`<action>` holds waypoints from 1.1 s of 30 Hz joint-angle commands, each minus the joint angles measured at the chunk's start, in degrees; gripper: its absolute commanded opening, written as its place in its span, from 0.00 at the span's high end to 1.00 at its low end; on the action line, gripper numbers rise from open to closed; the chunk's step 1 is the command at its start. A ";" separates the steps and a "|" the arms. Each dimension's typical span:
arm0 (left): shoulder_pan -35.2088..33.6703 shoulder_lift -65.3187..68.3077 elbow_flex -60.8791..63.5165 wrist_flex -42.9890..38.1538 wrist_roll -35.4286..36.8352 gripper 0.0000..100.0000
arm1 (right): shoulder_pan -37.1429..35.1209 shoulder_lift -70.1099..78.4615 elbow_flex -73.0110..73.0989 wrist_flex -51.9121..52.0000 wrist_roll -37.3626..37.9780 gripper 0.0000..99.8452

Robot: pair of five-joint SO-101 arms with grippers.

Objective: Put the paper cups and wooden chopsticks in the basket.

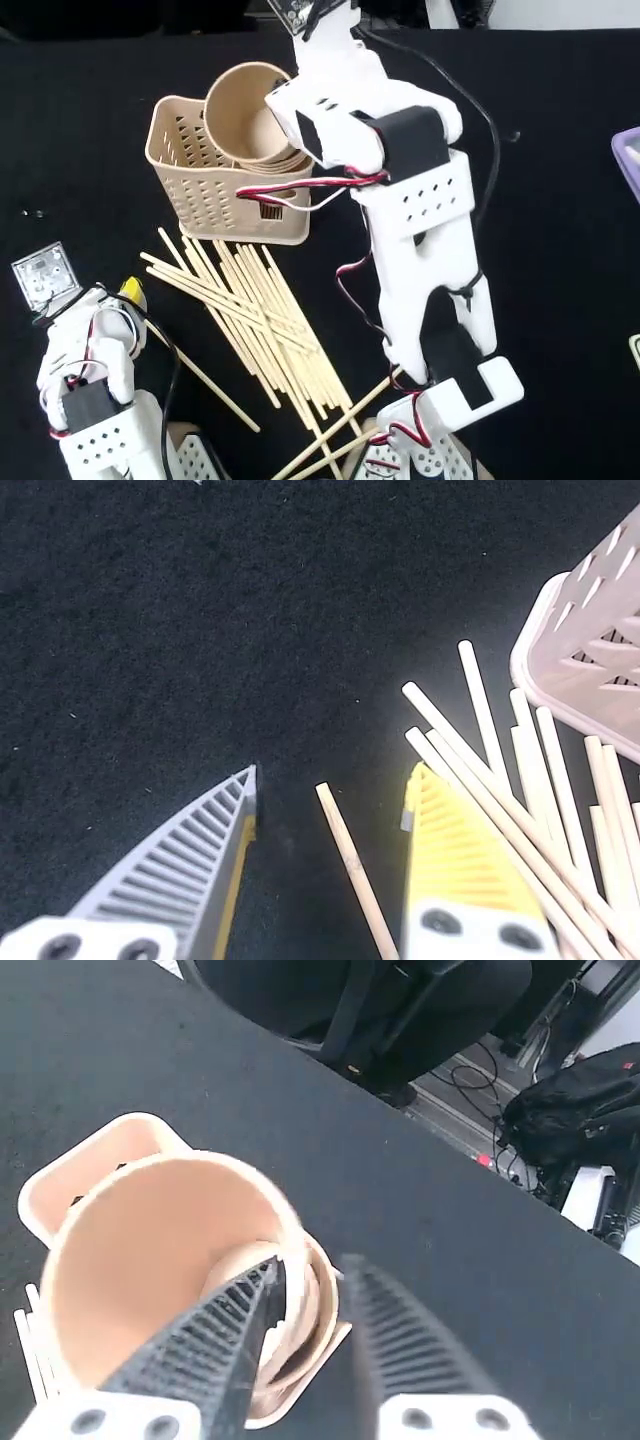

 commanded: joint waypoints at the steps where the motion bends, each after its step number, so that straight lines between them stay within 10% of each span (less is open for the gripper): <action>1: -0.66 -0.35 -0.40 -0.88 -0.18 0.76 | -1.14 -1.71 -1.71 -0.97 -0.53 0.79; 19: -0.57 -0.35 -0.40 -0.88 -0.18 0.76 | -7.21 -9.80 2.42 17.49 1.85 0.81; 33: -0.31 -0.35 -0.40 -0.97 -0.18 0.76 | -19.69 -40.66 71.69 0.00 5.80 0.81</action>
